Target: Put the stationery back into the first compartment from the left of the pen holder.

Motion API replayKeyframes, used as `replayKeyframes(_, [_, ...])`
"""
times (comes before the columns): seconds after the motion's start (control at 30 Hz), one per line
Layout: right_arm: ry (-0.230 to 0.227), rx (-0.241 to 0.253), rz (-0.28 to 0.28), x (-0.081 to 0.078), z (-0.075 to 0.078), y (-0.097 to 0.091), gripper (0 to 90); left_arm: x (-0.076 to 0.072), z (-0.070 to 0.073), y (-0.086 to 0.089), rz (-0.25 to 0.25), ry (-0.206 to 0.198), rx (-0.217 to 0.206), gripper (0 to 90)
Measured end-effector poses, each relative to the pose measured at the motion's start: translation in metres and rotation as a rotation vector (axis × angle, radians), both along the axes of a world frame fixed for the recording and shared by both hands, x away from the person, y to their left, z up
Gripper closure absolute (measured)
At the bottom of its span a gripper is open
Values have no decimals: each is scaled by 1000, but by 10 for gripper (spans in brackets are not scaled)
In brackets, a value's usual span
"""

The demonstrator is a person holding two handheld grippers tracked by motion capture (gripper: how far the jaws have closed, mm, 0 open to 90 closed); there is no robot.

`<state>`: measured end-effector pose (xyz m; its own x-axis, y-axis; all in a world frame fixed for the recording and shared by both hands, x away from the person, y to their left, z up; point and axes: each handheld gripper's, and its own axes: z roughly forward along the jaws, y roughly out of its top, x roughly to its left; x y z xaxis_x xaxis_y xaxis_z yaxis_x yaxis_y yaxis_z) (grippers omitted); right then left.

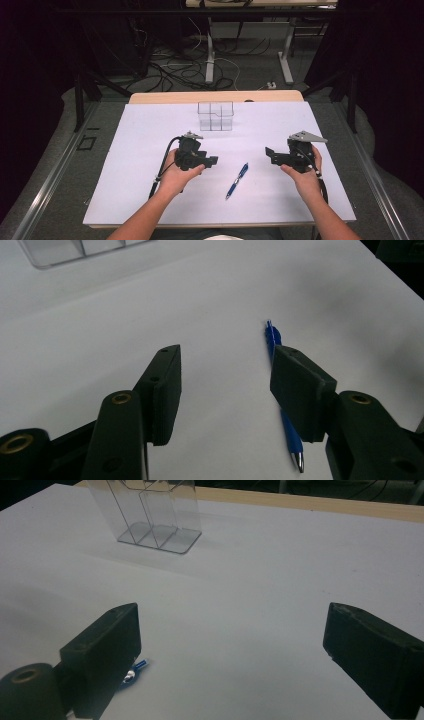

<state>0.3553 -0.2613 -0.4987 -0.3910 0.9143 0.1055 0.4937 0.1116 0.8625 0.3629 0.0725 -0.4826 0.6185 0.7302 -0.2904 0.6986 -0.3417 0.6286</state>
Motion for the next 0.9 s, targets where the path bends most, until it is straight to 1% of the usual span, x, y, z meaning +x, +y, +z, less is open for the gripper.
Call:
replayKeyframes(0.03, [-3,0,-1,0,0,0,87,-1,-2,-3,4,4,6,474])
replayKeyframes(0.1, [0,-1,1,0,0,0,89,-2,-5,-8,-13,27,7,484])
replayKeyframes(0.17, [2,-1,0,0,0,0,89,-3,-9,-13,-27,42,26,490])
replayKeyframes(0.2, [2,0,0,0,0,0,90,-3,-10,-15,-52,41,50,491])
replayKeyframes(0.23, [3,-1,1,0,0,0,90,-3,-12,-17,-51,42,54,493])
replayKeyframes(0.27, [2,-1,1,0,0,0,90,-4,-13,-19,-60,56,60,496])
replayKeyframes(0.43, [0,-2,1,0,0,0,93,-5,-20,-30,-76,78,79,505])
replayKeyframes(0.53, [0,-2,2,0,0,0,94,-5,-23,-35,-89,115,78,534])
replayKeyframes(0.67, [1,-2,3,0,0,0,93,-6,-28,-42,-98,137,82,546])
replayKeyframes(0.7, [0,-2,3,0,0,0,94,-5,-29,-44,-103,142,91,550])
replayKeyframes(0.9, [2,-2,5,0,-1,0,94,-5,-35,-54,-94,173,84,567])
